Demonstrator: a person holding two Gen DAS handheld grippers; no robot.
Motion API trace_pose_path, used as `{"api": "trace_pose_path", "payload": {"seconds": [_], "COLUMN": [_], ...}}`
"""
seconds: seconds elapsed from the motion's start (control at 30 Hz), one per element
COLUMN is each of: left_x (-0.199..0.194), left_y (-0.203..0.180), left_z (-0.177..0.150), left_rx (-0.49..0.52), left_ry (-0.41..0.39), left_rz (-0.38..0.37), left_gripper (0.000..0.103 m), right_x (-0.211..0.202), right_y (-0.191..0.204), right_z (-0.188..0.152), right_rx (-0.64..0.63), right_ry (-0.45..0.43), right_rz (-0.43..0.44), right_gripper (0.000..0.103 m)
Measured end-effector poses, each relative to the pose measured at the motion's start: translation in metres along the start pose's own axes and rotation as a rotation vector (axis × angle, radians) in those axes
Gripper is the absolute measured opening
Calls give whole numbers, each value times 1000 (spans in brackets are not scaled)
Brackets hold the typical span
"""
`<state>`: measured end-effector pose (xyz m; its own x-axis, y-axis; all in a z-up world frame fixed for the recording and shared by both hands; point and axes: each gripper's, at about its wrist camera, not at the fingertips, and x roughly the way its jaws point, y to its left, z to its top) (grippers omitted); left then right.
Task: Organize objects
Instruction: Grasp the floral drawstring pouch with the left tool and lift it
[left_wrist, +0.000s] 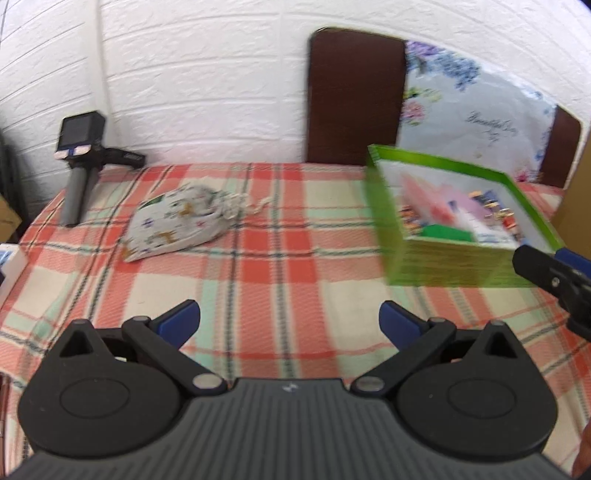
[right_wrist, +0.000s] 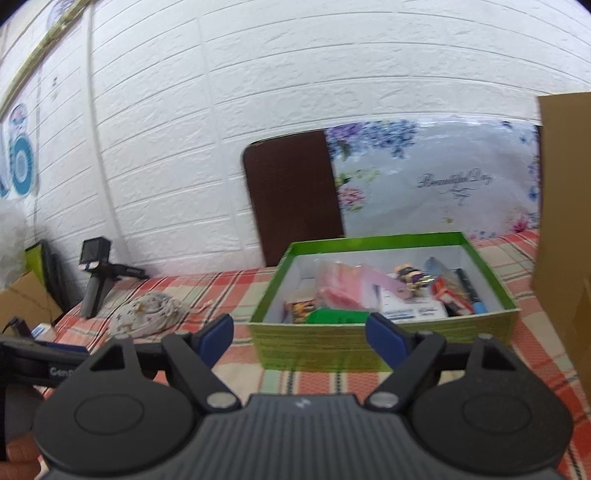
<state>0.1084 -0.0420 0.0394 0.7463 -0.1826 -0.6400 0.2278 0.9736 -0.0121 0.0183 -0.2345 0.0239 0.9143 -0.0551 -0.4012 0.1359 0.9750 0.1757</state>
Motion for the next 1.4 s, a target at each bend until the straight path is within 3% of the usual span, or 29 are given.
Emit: {"api": "trace_pose_path", "payload": {"seconds": [0.13,0.33,0.47,0.7,0.87,0.93,0.97,1.0,1.03,1.07,1.1,1.17,1.23,1.4], "left_x": [7,23,44,106,140,154,161,162,159,156,153,144,133,91], "left_y": [30,98,149,218,225,224,220,212,203,196,191,179,171,148], "left_z": [-4,4,23,41,45,45,44,45,45,45,44,44,41,17], "left_rx": [-33,-158,-257,-483,-529,-540,-537,-505,-461,-432,-417,-382,-371,-361], "left_ry": [20,14,-11,28,47,74,93,79,56,38,37,33,40,64], "left_rz": [41,105,135,-33,-107,-169,-194,-163,-151,-182,-216,-194,-208,-253], "left_gripper": [103,103,103,103,103,102,102,102,101,87,82,75,67,64], "right_x": [26,78,125,225,277,295,305,312,312,309,305,298,285,225], "right_y": [32,82,96,106,114,117,119,121,120,122,121,116,113,103], "right_z": [-5,-12,2,32,30,25,19,12,7,5,5,3,2,-4], "right_rx": [-57,-154,-114,46,124,155,173,195,217,207,198,218,207,145], "right_ry": [69,172,240,318,366,404,442,483,470,460,455,468,469,449], "right_rz": [104,243,318,373,411,439,465,499,518,523,526,539,540,514], "right_gripper": [63,58,58,62,72,72,65,63,55,47,44,35,33,32]}}
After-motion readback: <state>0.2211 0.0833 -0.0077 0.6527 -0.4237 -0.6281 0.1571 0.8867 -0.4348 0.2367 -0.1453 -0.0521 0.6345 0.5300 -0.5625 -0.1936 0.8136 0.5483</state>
